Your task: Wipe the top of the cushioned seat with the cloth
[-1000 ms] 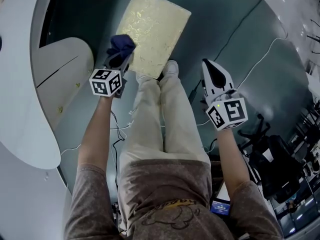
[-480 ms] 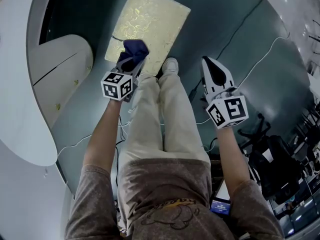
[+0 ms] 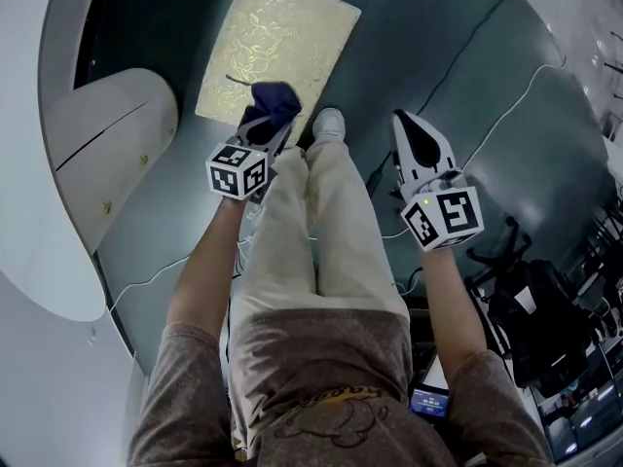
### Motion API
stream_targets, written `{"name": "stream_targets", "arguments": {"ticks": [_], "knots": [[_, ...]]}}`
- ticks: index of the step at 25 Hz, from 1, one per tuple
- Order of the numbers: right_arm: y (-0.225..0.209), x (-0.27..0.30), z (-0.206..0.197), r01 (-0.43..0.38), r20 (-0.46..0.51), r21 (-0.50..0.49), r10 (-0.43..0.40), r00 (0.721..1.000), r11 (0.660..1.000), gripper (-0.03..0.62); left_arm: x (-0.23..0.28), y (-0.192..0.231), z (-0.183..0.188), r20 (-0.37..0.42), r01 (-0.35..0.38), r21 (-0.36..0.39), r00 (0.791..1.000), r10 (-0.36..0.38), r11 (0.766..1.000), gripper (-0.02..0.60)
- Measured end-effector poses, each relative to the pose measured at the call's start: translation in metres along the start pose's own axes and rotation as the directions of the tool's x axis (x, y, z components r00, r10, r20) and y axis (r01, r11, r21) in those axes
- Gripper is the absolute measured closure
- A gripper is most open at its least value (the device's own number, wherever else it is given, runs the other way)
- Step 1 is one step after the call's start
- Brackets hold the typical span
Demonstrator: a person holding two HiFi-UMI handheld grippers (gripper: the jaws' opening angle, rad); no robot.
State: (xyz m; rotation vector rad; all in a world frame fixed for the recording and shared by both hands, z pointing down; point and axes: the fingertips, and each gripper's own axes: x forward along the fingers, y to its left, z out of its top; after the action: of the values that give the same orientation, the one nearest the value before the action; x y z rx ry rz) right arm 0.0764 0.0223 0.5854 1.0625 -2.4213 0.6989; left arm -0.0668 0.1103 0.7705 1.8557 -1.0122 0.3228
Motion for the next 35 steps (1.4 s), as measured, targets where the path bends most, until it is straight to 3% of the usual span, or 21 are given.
{"name": "stream_targets", "arguments": {"ticks": [4, 9, 16, 19, 25, 30, 35], "knots": [[-0.008, -0.008, -0.003, 0.004, 0.003, 0.006, -0.004, 1.0, 1.0, 0.589, 0.01, -0.016, -0.007, -0.008, 0.018, -0.013, 1.0, -0.018, 1.0, 0.492], [-0.018, -0.018, -0.003, 0.01, 0.014, 0.014, -0.011, 1.0, 1.0, 0.589, 0.022, -0.038, -0.006, 0.007, 0.039, -0.086, 0.999, -0.039, 0.996, 0.492], [-0.026, -0.034, 0.013, 0.025, 0.048, 0.027, -0.026, 0.999, 0.999, 0.589, 0.03, -0.095, 0.025, 0.046, 0.122, -0.061, 0.992, -0.12, 0.991, 0.491], [-0.027, -0.044, 0.029, 0.035, 0.069, 0.028, -0.036, 0.997, 0.999, 0.589, 0.017, -0.117, 0.06, 0.1, 0.141, -0.032, 0.986, -0.137, 0.99, 0.492], [-0.02, -0.072, 0.095, 0.031, 0.133, 0.017, -0.033, 0.991, 0.999, 0.589, -0.038, -0.16, 0.163, 0.175, 0.105, 0.17, 0.975, -0.135, 0.98, 0.492], [-0.007, -0.087, 0.176, 0.02, 0.233, -0.016, -0.015, 0.972, 1.0, 0.589, -0.092, -0.204, 0.271, 0.262, 0.047, 0.319, 0.956, -0.135, 0.946, 0.492], [0.017, -0.113, 0.245, -0.013, 0.307, -0.045, 0.027, 0.951, 0.999, 0.589, -0.151, -0.262, 0.343, 0.336, 0.008, 0.404, 0.929, -0.157, 0.915, 0.492]]}}
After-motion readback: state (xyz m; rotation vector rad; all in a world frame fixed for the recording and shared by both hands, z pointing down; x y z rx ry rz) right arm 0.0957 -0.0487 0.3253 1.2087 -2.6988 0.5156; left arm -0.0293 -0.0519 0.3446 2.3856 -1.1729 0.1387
